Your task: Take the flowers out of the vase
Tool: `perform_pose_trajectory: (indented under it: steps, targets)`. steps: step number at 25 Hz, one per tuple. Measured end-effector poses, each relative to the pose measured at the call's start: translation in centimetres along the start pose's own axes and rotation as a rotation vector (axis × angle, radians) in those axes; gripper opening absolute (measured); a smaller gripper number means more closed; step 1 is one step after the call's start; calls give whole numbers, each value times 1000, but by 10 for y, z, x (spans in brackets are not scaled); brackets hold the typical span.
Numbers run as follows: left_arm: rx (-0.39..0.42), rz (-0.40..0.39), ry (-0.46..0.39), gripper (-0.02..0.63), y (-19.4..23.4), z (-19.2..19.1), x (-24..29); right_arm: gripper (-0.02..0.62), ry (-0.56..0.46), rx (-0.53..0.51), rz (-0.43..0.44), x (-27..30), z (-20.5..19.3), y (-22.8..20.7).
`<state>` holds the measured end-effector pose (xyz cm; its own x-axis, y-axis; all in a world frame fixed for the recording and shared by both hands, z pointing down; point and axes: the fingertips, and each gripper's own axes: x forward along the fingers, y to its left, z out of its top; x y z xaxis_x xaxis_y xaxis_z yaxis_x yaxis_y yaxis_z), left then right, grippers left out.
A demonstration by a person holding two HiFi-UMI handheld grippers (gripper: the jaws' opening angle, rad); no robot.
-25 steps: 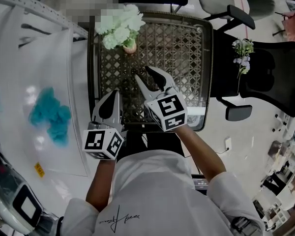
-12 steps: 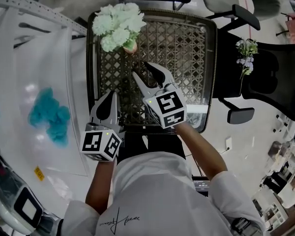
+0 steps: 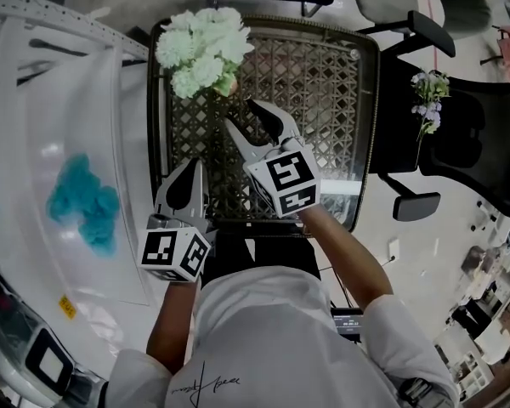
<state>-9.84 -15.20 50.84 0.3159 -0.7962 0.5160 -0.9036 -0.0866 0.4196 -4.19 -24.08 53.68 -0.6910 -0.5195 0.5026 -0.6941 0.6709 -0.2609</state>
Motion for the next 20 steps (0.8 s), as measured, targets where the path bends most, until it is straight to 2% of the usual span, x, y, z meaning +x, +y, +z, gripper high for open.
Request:
perform_pose_trajectory:
  steps: [20]
  targets:
    - [-27,46,29,-2,20,-7,6,254,-25,-21,-14,46,8,-17]
